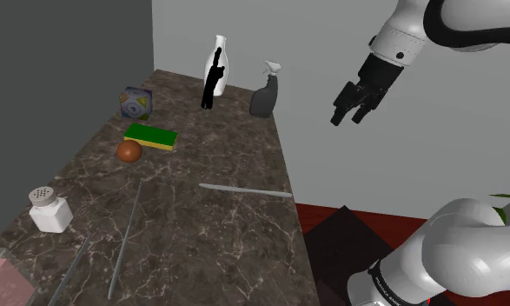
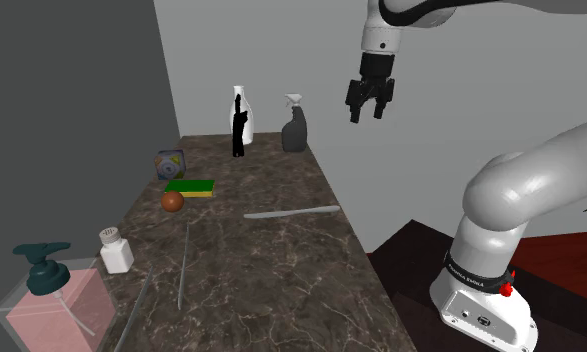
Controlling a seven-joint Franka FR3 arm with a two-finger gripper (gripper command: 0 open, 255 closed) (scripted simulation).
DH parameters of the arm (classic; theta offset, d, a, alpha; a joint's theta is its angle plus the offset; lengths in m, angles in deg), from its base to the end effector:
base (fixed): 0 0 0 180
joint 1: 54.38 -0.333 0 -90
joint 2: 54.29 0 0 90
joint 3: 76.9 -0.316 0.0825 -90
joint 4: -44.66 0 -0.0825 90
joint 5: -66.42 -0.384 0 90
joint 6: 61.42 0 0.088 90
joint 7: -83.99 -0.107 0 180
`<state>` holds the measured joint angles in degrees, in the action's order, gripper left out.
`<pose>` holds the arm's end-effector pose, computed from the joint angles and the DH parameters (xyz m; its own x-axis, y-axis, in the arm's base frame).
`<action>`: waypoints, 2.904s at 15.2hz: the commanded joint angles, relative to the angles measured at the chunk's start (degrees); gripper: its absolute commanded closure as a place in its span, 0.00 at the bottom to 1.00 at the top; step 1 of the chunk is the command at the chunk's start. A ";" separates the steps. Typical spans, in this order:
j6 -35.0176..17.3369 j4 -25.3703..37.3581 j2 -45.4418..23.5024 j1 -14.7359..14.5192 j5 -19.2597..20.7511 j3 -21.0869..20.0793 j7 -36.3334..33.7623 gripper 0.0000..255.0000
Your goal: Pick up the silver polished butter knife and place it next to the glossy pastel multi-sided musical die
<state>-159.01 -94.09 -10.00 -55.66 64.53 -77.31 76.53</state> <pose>0.3211 0.0131 0.5672 0.9930 -0.1066 0.0505 -0.1049 -0.9939 -0.0347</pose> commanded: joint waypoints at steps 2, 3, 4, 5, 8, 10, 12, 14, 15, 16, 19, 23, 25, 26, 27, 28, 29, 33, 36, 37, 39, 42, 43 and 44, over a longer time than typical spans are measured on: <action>-1.49 -0.24 -1.54 -1.08 0.02 -0.13 1.90 0.00; -2.96 -0.45 -3.08 -2.16 0.04 -0.26 3.79 0.00; -4.40 -0.63 -4.62 -3.23 0.05 -0.42 5.66 0.00; -5.82 -0.79 -6.16 -4.28 0.06 -0.61 7.53 0.00; -9.92 -1.15 -10.73 -7.37 0.10 -1.27 13.06 0.00; -12.54 -1.33 -13.72 -9.38 0.14 -1.81 16.67 0.00; -15.08 -1.50 -16.65 -11.32 0.20 -2.44 20.24 0.00; -17.55 -1.67 -19.49 -13.20 0.29 -3.16 23.75 0.00; -18.77 -1.76 -20.88 -14.12 0.35 -3.54 25.47 0.00; -19.97 -1.87 -22.24 -15.03 0.43 -3.95 27.19 0.00; -23.53 -2.25 -26.19 -17.64 0.75 -5.30 32.22 0.00; -27.09 -3.12 -29.47 -19.53 1.15 -6.48 35.94 0.00; -28.79 -4.01 -30.29 -19.50 1.23 -6.52 35.87 0.00; -29.65 -4.44 -30.73 -19.48 1.28 -6.55 35.83 0.00; -30.51 -4.85 -31.18 -19.46 1.34 -6.57 35.79 0.00; -31.38 -5.25 -31.64 -19.44 1.39 -6.59 35.74 0.00; -32.75 -5.86 -32.41 -19.41 1.49 -6.63 35.66 0.00; -32.75 -5.86 -32.41 -19.41 1.49 -6.62 35.66 0.00; -32.75 -5.86 -32.41 -19.41 1.49 -6.62 35.66 0.00; -32.73 -5.85 -32.40 -19.41 1.49 -6.63 35.66 0.00; -32.73 -5.85 -32.40 -19.41 1.49 -6.63 35.66 1.00; -32.73 -5.85 -32.40 -19.41 1.49 -6.63 35.66 1.00; -32.73 -5.85 -32.40 -19.41 1.49 -6.63 35.66 1.00; -32.73 -5.85 -32.40 -19.41 1.49 -6.63 35.66 1.00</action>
<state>-191.74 -99.94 -42.40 -75.08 66.02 -83.94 112.19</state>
